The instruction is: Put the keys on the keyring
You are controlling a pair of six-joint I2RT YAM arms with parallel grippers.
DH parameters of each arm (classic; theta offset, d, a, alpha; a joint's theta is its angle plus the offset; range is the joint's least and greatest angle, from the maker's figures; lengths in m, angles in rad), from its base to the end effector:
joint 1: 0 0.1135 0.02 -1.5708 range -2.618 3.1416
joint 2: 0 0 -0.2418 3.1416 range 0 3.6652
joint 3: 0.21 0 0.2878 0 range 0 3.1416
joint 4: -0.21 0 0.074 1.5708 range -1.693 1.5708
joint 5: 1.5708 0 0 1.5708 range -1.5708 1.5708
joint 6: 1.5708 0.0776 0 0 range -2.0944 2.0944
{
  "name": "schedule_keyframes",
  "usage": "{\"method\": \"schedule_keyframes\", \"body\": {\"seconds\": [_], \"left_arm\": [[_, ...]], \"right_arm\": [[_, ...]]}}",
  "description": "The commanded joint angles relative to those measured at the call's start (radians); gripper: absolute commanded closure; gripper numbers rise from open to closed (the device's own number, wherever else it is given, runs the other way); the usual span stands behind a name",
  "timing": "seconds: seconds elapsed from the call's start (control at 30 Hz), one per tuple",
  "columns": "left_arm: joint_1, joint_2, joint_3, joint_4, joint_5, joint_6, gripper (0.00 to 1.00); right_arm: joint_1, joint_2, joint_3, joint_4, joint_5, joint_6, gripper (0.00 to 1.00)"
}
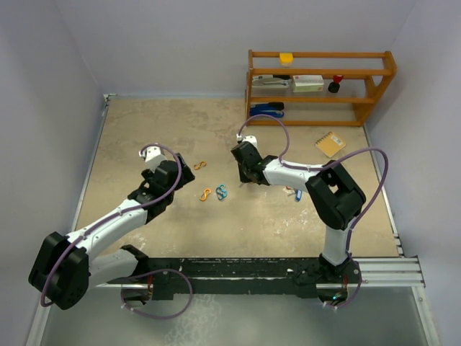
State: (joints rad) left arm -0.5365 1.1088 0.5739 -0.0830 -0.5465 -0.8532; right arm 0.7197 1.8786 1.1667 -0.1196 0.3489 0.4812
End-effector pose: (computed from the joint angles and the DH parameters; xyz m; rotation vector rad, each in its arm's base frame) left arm 0.2779 -0.1183 0.1568 -0.6238 2.0026 -0.2391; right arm 0.3518 0.2731 0.0969 -0.1197 2.3418 0.1720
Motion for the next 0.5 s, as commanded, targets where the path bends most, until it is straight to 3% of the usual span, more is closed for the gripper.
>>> {"method": "schedule_keyframes", "body": {"seconds": [0.0,0.37,0.47], "left_arm": [[0.009,0.001,0.004,0.043,0.0,0.008,0.12],[0.009,0.002,0.001,0.045,0.004,0.005,0.12],[0.008,0.009,0.001,0.051,0.02,0.017,0.12]], "right_arm": [[0.003,0.001,0.038,-0.011,0.002,0.01,0.85],[0.002,-0.036,0.013,-0.007,0.015,0.007,1.0],[0.001,-0.067,-0.003,0.011,0.042,-0.012,1.0]]}}
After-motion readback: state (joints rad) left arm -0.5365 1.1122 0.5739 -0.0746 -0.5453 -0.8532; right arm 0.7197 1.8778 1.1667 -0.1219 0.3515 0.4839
